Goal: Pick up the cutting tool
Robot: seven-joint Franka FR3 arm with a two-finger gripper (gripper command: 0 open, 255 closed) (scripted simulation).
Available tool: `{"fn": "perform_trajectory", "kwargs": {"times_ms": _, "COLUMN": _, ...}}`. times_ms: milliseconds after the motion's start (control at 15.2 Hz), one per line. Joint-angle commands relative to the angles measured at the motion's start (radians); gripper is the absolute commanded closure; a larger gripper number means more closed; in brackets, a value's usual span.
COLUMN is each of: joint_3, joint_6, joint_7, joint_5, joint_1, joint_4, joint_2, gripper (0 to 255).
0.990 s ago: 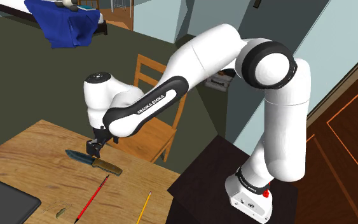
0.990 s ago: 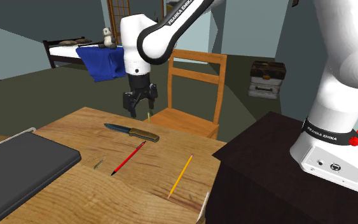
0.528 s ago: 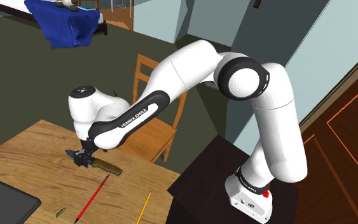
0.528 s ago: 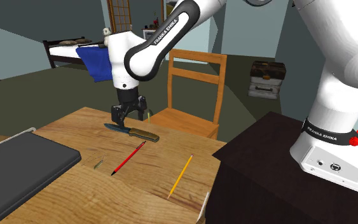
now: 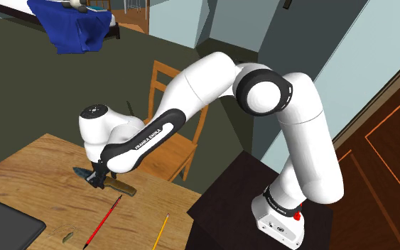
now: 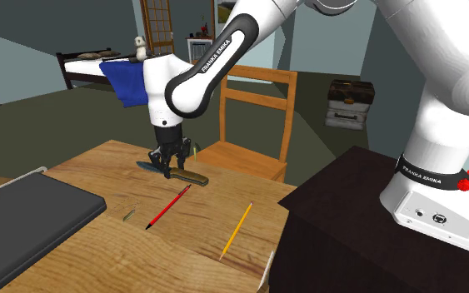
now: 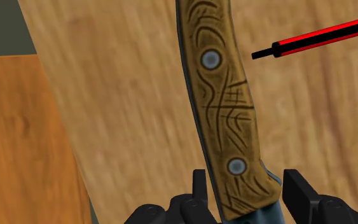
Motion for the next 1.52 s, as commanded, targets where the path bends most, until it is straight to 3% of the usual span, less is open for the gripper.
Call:
{"fn": "perform_trajectory", "kwargs": {"times_ms": 0, "joint_3": 0.000, "joint_6": 0.001, "joint_7": 0.000, "joint_5": 0.000, "joint_1": 0.000, "joint_4": -0.001, "joint_2": 0.001, "gripper": 255}}
{"fn": "perform_trajectory", "kwargs": {"times_ms": 462, "joint_3": 0.000, "joint_6": 0.001, "joint_7": 0.000, "joint_5": 0.000, "joint_1": 0.000, "joint_4": 0.000, "joint_2": 0.001, "gripper": 255}}
{"fn": "perform_trajectory", "kwargs": {"times_ms": 1452, "joint_3": 0.040, "joint_6": -0.127, "joint_7": -0.027, "joint_5": 0.047, "joint_1": -0.028, "joint_4": -0.007, "joint_2": -0.136, "gripper": 255}}
